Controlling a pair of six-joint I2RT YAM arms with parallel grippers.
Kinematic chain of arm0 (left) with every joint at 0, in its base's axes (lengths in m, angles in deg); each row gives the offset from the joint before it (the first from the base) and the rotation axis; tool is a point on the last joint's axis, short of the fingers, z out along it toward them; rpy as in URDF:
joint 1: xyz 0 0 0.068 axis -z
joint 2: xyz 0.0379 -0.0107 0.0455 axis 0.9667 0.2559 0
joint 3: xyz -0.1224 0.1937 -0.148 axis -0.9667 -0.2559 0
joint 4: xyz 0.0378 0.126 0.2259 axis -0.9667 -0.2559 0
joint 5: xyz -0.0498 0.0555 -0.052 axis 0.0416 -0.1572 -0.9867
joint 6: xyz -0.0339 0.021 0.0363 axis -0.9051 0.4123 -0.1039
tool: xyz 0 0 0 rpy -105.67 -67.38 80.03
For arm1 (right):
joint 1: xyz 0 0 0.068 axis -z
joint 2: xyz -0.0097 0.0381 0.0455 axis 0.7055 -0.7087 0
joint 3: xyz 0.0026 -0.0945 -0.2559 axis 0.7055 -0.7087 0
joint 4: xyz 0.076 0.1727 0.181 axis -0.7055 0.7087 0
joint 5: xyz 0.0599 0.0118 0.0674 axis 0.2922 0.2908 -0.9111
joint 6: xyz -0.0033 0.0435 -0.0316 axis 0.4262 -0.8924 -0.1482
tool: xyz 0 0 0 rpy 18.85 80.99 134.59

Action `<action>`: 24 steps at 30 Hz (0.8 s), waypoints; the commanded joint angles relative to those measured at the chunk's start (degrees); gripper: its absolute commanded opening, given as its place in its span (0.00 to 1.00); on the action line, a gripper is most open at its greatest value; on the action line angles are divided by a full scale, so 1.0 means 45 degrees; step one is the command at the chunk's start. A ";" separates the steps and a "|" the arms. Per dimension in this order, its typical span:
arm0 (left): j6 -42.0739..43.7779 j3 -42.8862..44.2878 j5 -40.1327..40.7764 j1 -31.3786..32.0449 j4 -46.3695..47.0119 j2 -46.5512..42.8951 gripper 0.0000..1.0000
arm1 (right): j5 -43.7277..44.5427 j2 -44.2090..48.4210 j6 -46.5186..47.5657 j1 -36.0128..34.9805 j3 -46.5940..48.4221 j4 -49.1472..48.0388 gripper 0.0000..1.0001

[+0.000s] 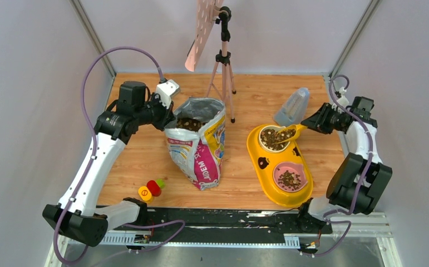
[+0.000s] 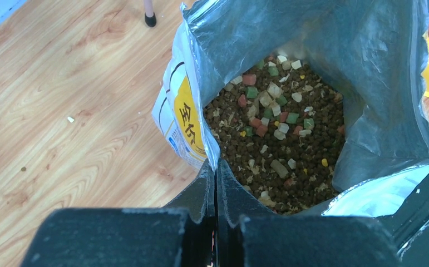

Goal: Serve the pet food

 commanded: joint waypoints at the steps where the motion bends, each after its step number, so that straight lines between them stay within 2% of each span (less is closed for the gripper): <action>1: -0.0168 0.0138 -0.0408 -0.0026 0.1822 -0.0764 0.00 | 0.2144 0.0995 0.1312 -0.0686 0.0806 0.0772 0.00; 12: -0.0223 -0.0177 -0.0484 -0.0026 0.2223 -0.0828 0.00 | 0.5454 0.2019 0.2843 -0.3781 0.1859 0.1995 0.00; 18: -0.0302 -0.0188 -0.0576 -0.0026 0.2399 -0.0876 0.00 | 0.6541 0.2165 0.3334 -0.4454 0.3044 0.2997 0.00; 24: -0.0587 -0.0166 -0.0806 -0.0027 0.2670 -0.0945 0.00 | 0.6759 0.2407 0.3463 -0.4878 0.4493 0.4345 0.00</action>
